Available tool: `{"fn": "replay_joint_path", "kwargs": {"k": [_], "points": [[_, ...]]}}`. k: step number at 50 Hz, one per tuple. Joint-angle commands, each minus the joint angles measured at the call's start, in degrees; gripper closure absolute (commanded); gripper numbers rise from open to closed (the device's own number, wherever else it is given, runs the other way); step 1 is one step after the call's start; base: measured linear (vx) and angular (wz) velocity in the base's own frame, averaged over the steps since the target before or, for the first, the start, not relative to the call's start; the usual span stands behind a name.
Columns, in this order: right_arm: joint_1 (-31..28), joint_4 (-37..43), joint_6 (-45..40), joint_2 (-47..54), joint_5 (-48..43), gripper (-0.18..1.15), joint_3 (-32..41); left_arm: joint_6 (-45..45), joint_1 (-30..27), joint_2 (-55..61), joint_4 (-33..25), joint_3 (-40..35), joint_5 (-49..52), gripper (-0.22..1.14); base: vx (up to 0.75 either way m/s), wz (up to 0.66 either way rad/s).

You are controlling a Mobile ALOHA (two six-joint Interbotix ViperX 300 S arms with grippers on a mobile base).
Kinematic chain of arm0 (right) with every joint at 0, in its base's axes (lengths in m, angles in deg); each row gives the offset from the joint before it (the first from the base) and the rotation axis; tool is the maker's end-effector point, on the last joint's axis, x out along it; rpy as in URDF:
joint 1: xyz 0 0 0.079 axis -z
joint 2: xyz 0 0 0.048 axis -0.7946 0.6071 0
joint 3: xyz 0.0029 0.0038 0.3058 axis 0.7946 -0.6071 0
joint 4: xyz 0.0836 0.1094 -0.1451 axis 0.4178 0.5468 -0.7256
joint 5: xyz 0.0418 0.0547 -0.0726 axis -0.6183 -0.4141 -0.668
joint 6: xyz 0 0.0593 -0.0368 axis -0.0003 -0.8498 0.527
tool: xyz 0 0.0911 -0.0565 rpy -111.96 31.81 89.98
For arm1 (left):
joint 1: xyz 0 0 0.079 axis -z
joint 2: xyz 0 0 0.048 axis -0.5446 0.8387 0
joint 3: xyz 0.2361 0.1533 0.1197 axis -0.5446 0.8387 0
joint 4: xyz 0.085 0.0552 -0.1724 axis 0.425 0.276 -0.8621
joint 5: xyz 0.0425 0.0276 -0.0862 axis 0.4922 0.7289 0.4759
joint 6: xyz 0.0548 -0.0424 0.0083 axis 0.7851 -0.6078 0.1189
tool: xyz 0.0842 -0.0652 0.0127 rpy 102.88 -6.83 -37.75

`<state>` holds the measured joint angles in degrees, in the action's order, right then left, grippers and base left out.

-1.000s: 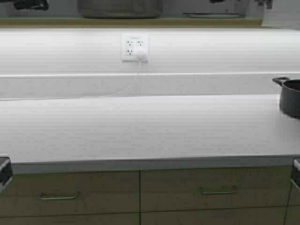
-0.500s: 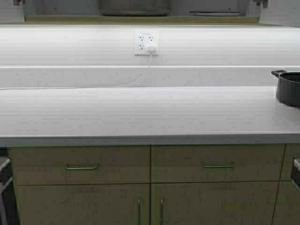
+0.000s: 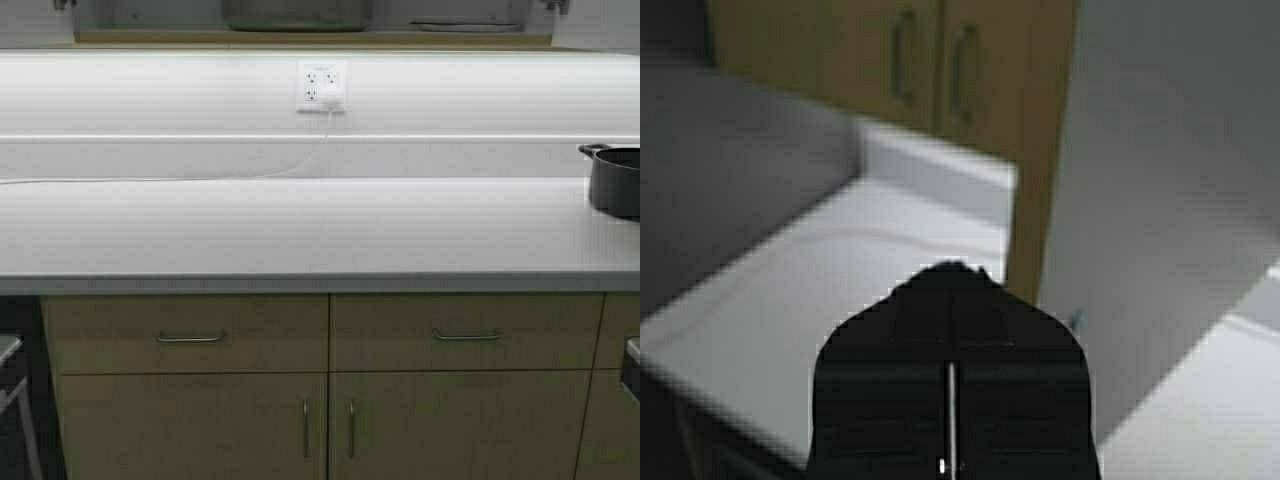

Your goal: Open the cabinet, put the pot inside, then close it

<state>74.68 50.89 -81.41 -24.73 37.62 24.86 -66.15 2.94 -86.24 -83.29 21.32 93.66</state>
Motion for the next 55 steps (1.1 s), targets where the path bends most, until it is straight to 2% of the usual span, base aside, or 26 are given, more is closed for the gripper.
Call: {"fn": "replay_joint_path", "kwargs": {"k": [1,11,19,26,38,47,55], "points": [[0.3,0.0,0.1,6.2,0.1,0.9,6.8,-0.7,-0.2,4.8,-0.3,-9.4,1.0,0.88,-0.04,0.04],[0.5,0.0,0.0,15.5,-0.2,0.9,15.0,-2.5,-0.2,14.2,-0.3,-18.5,1.1,0.88,-0.02,0.02],[0.3,0.1,0.0,21.1,-0.3,0.9,20.4,-3.0,0.9,20.7,-0.5,-21.9,1.1,0.88,0.0,0.0],[-0.5,0.1,0.0,25.3,-0.5,0.9,23.5,-3.0,3.9,21.5,-0.5,-21.4,1.2,0.88,0.01,-0.01],[-6.4,0.1,-0.1,27.4,-0.6,0.9,24.8,-2.9,10.9,20.7,-0.5,-20.4,1.6,0.88,0.02,0.0],[-14.6,0.1,0.1,23.6,-0.5,0.9,22.5,-2.5,18.6,16.6,-0.4,-16.5,2.3,0.88,0.0,0.01],[-21.5,0.0,0.1,17.0,0.0,0.91,17.8,-2.4,21.4,10.1,0.7,-10.3,2.2,0.88,-0.02,0.02]]}}
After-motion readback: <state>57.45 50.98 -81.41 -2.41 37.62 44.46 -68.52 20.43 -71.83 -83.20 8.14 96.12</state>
